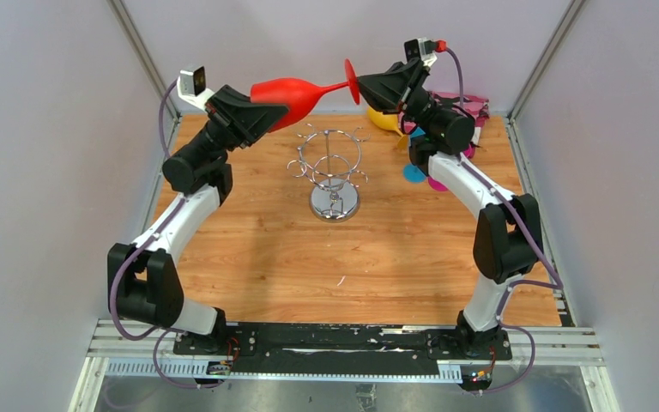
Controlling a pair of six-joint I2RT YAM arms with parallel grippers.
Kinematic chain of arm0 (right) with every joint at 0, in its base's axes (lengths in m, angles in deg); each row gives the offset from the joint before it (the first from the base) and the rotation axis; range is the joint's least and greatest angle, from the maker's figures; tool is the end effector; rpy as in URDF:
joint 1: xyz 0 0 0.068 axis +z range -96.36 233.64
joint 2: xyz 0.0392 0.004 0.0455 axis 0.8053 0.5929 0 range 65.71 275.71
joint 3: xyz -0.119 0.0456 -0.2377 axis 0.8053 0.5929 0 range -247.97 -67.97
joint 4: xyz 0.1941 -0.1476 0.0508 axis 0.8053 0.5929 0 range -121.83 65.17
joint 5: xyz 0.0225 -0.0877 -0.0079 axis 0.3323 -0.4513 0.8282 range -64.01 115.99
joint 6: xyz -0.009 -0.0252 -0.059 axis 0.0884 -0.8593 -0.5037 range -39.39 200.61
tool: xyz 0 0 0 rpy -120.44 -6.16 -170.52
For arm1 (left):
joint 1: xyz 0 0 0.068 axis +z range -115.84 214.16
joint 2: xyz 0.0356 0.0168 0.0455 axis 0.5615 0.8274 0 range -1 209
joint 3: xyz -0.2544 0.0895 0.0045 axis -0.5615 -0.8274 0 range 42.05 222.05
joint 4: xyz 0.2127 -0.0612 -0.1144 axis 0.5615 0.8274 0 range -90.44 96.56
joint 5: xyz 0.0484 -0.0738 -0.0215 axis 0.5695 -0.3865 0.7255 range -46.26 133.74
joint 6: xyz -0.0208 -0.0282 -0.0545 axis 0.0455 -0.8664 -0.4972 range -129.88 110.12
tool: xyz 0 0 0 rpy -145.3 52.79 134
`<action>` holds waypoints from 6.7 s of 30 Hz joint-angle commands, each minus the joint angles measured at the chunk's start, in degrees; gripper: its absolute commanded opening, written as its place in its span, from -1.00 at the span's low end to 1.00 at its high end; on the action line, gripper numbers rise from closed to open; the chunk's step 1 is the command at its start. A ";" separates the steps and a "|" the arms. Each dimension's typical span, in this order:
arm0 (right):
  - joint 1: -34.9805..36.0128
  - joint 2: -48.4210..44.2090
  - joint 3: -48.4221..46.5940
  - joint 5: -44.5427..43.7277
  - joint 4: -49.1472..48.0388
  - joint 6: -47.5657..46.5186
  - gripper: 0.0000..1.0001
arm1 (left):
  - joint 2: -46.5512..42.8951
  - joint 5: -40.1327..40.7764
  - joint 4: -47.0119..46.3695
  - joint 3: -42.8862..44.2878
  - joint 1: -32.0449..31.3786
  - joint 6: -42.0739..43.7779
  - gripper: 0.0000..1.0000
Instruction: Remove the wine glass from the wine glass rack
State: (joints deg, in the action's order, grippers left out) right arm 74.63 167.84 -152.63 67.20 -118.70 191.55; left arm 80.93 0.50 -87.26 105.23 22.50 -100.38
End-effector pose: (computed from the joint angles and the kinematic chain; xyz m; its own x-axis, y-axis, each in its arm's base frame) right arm 0.3179 0.1577 0.4610 -0.7661 0.4587 -0.4503 -0.6426 -0.5345 0.5489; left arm 0.2511 -0.0872 0.4567 -0.4056 -0.6601 -0.6323 0.9051 -0.1933 -0.3788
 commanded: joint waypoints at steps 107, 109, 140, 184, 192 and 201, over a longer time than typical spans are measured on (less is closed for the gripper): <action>-7.38 8.21 -35.10 -3.25 114.02 -93.78 0.39 | 32.31 35.30 131.89 60.13 4.45 80.12 -0.01; -6.32 12.64 -42.26 -7.72 120.81 -97.59 0.39 | 27.26 34.94 126.79 55.56 4.01 79.44 0.02; 1.04 12.08 -38.85 -48.87 128.02 -114.62 0.36 | -3.80 28.36 96.98 17.42 0.59 75.44 0.14; -5.67 13.26 -24.90 -43.49 126.50 -114.01 0.01 | -3.99 28.25 97.16 14.95 0.41 75.12 0.14; -6.04 15.58 -28.02 -43.21 127.56 -114.25 -0.25 | -3.78 28.25 97.13 14.99 0.41 75.25 0.14; -6.04 15.21 -27.86 -43.00 127.63 -113.86 -0.55 | -3.06 28.17 96.81 14.75 0.41 75.03 0.14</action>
State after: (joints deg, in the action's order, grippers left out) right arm 69.21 182.59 -179.16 23.64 8.05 77.78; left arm 77.22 28.93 11.18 120.75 23.40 -25.13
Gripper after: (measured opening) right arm 0.246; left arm 0.570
